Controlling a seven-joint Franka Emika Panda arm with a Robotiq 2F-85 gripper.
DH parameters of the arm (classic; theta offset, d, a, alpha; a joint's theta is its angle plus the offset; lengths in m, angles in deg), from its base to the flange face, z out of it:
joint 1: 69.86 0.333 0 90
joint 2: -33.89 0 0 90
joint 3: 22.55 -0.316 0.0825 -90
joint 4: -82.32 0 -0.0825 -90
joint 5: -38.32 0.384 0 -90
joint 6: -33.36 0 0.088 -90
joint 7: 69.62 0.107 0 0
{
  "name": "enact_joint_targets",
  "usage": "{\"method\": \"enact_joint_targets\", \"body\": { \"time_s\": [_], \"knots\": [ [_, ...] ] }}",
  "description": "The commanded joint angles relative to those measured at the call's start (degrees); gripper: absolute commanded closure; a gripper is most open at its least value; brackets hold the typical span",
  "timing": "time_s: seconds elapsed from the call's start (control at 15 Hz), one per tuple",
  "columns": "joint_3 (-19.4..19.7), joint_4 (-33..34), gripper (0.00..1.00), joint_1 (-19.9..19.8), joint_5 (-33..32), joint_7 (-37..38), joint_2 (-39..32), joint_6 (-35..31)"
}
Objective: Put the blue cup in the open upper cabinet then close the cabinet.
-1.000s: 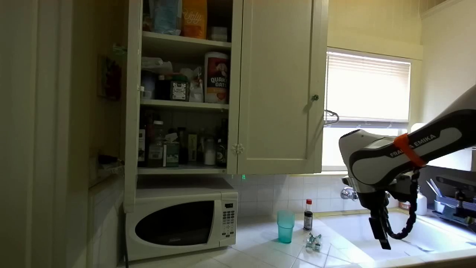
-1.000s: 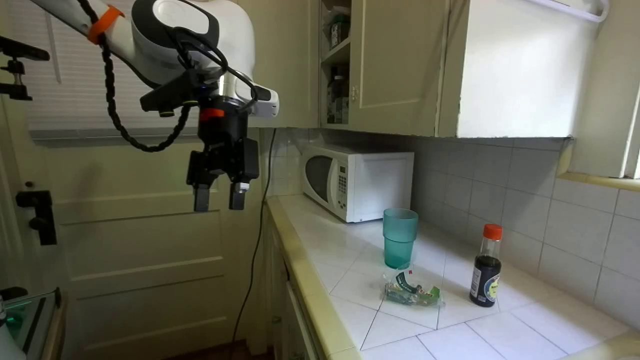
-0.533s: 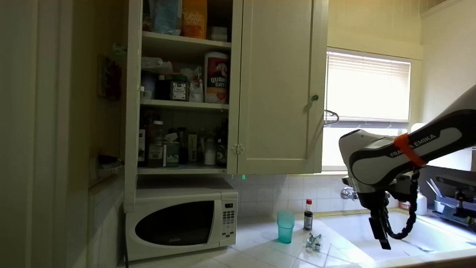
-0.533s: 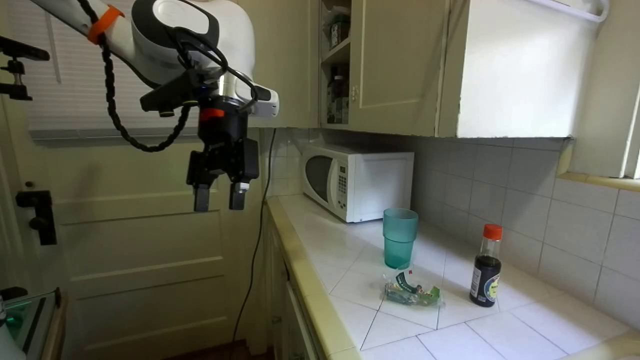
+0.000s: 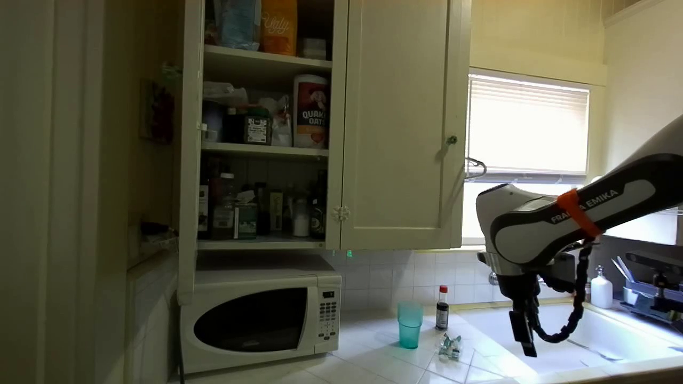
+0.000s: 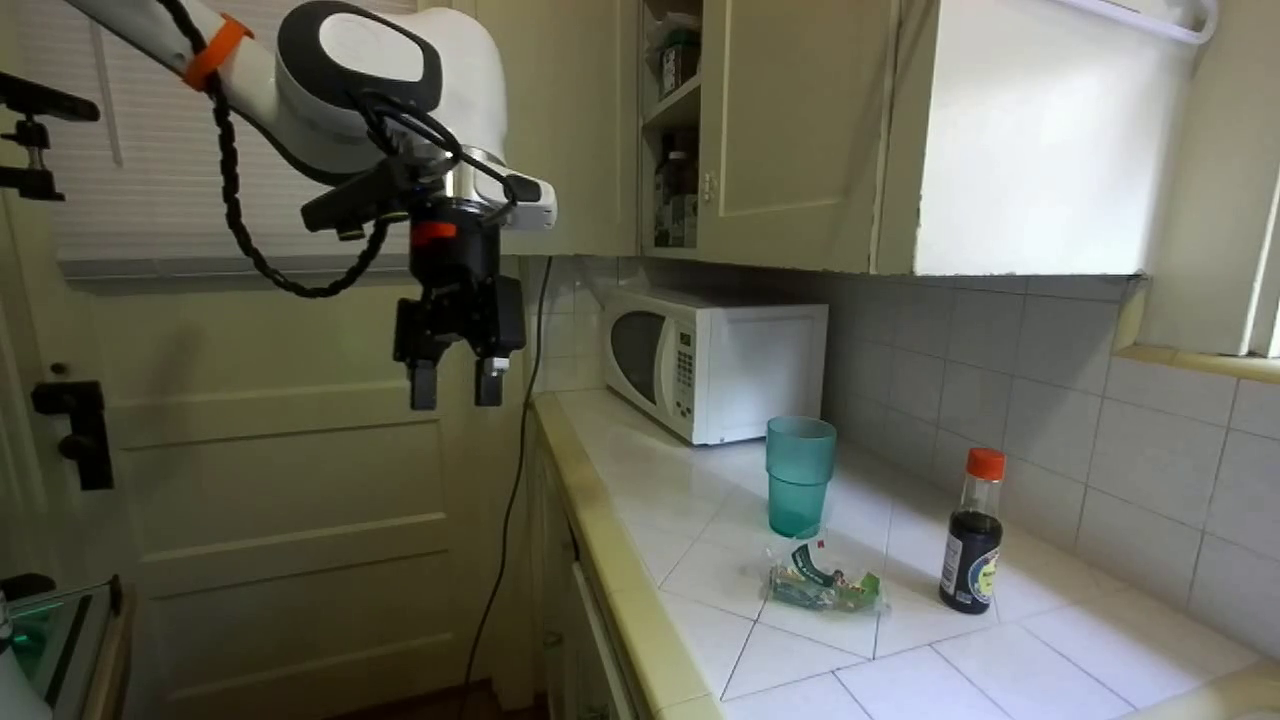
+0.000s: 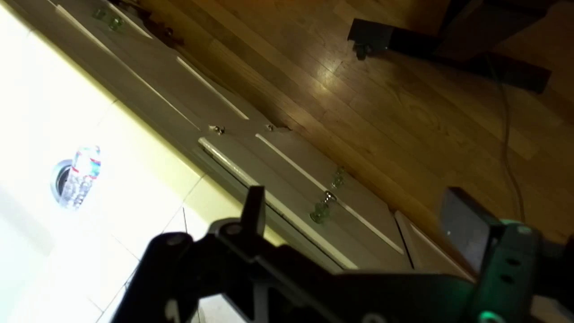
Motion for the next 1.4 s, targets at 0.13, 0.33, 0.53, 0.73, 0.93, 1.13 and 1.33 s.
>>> {"method": "enact_joint_targets", "body": {
  "time_s": [0.13, 0.33, 0.53, 0.73, 0.93, 1.13, 1.33],
  "knots": [
    [-5.3, 0.6, 0.0, 2.9, 0.5, 9.4, -0.5, -5.8],
    [-9.2, 1.6, 0.0, 4.1, -1.9, 13.1, -1.3, -8.1],
    [-12.2, 2.3, 0.0, 4.3, -6.3, 16.0, -1.0, -10.2],
    [-12.1, 2.6, 0.0, 4.8, -6.4, 14.6, -0.7, -8.5],
    [-12.1, 2.8, 0.0, 4.8, -7.3, 14.6, -0.7, -8.5],
    [-11.7, 2.2, 0.0, 4.2, -5.5, 19.0, -1.1, -10.7],
    [-9.9, 5.2, 0.0, 2.9, -4.8, 22.4, -5.5, -16.0]
  ]
}}
